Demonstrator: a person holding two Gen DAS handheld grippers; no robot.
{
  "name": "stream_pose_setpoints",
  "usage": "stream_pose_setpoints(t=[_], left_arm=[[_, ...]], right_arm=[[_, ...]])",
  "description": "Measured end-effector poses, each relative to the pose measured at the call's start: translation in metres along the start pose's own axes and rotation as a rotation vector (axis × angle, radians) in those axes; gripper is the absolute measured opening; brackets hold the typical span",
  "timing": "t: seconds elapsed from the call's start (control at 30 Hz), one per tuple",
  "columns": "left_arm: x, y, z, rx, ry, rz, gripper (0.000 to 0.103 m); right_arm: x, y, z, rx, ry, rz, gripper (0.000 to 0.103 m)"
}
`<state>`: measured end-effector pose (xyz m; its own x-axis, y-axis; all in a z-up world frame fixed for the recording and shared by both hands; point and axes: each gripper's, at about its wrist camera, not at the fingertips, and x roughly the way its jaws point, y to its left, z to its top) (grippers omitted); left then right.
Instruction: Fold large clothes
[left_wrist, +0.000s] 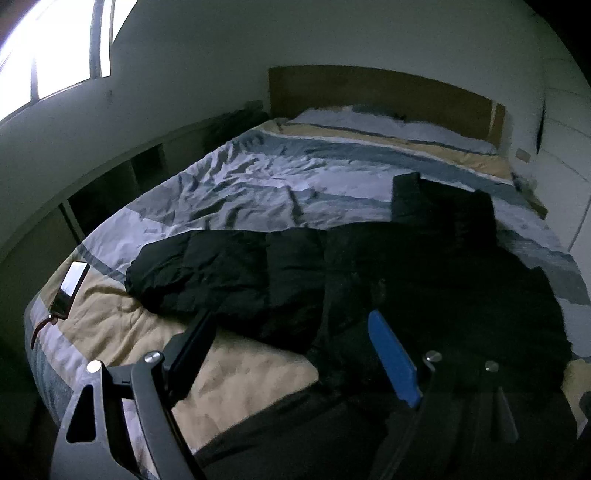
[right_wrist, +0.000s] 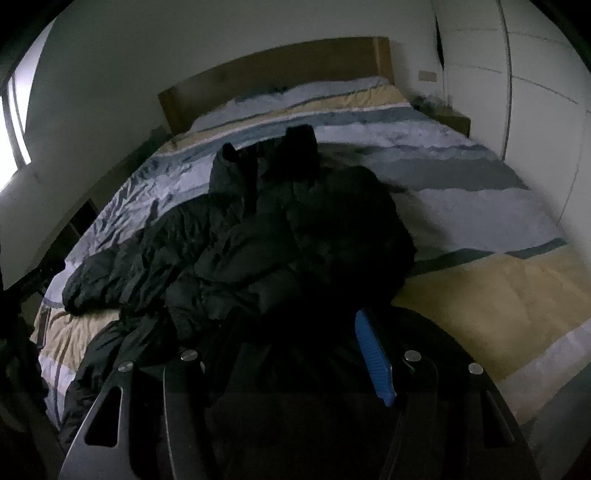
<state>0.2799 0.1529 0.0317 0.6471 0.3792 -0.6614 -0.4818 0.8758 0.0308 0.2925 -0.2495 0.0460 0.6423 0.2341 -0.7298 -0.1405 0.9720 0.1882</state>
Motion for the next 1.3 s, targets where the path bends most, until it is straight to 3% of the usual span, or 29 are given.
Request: stream_pose_setpoints(t=[0.3,0.5,0.7,0.9,1.03,1.3], left_arm=[[0.052,0.024,0.008,-0.012,0.028,0.066,0.084],[0.098,0.064,0.008,-0.110,0.104,0.045,0.084],[0.145,0.130,0.005,-0.336,0.177,-0.021,0.084],[0.178,0.202,-0.011,-0.568,0.205,-0.037,0.084],[0.204,0.245,-0.030,-0.775,0.233,-0.117,0.084],[0.236,0.286,-0.049,-1.052,0.188,-0.304,0.082]], right_arm=[[0.030,0.002,-0.004,-0.001,0.035,-0.008,0.064],[0.041,-0.001,-0.004,0.001,0.054,-0.023,0.066],[0.048,-0.007,-0.001,-0.005,0.063,-0.049,0.066],[0.050,-0.014,-0.001,-0.002,0.068,-0.068,0.068],[0.052,-0.019,0.000,-0.004,0.073,-0.081,0.069],[0.053,-0.023,0.002,-0.018,0.078,-0.103,0.069]])
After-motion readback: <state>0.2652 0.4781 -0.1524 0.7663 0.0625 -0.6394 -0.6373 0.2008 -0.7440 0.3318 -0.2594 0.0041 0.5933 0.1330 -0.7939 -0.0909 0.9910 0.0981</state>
